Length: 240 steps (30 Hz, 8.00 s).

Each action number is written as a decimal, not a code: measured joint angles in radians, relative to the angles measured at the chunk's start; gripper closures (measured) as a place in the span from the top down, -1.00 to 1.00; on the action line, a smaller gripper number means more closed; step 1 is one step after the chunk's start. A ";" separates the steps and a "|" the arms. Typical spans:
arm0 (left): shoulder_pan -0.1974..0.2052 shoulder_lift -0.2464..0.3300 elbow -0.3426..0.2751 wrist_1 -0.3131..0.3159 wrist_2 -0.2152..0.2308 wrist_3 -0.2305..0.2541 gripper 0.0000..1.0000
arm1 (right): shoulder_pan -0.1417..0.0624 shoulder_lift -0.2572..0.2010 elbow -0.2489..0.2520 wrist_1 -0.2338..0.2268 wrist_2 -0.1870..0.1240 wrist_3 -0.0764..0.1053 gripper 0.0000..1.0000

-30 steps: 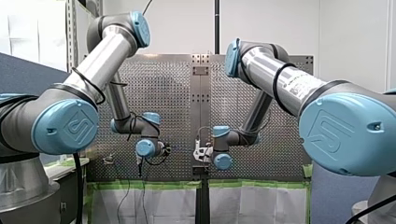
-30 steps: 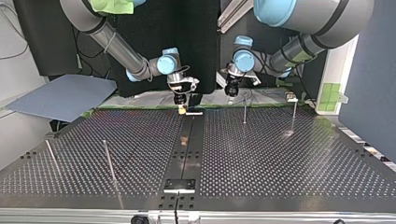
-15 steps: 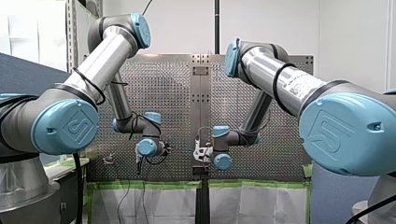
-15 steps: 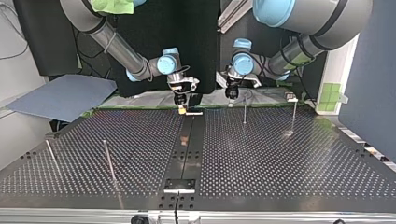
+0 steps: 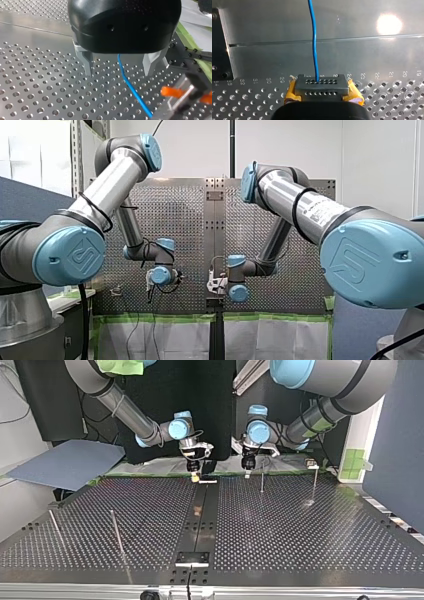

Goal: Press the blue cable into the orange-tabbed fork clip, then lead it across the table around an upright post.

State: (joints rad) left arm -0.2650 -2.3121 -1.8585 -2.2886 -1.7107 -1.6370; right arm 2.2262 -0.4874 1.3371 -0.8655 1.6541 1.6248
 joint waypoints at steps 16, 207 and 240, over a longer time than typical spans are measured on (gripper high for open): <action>-0.003 -0.001 0.049 -0.064 -0.004 0.001 0.96 | 0.002 0.000 0.000 0.000 0.000 0.003 -1.00; -0.206 0.382 0.235 -0.359 -0.338 0.044 -0.97 | 0.005 -0.491 -0.016 0.324 0.021 -0.033 -1.00; -0.230 0.397 0.481 -0.510 -0.332 0.046 -0.97 | -0.045 -0.646 -0.075 0.476 0.040 -0.029 -1.00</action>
State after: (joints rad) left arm -0.4951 -1.9148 -1.3771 -2.7987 -2.0426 -1.5911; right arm 2.1811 -1.1338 1.2621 -0.3898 1.6941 1.5960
